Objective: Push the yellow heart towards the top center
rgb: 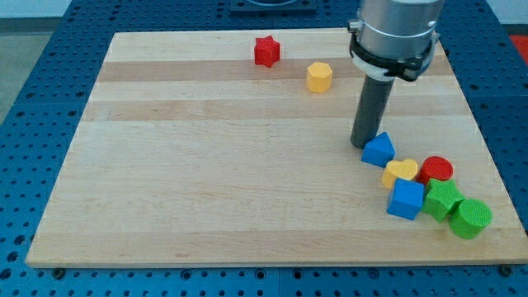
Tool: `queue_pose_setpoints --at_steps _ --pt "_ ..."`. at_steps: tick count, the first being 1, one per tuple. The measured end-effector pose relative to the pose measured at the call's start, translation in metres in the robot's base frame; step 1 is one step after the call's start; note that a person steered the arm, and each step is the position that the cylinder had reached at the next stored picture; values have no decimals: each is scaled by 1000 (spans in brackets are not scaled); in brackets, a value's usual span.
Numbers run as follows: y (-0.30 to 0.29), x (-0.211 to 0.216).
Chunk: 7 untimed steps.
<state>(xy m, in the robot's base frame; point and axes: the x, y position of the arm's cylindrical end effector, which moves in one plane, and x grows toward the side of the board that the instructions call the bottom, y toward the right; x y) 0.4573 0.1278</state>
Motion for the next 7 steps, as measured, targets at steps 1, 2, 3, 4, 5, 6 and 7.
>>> queue_pose_setpoints --at_steps 1,2,3,4,5,6,7 --pt "5 1" --pt "9 3" --pt "17 12" --pt "22 15" --pt "11 1" --pt "-31 -15" --pt "-86 -37"
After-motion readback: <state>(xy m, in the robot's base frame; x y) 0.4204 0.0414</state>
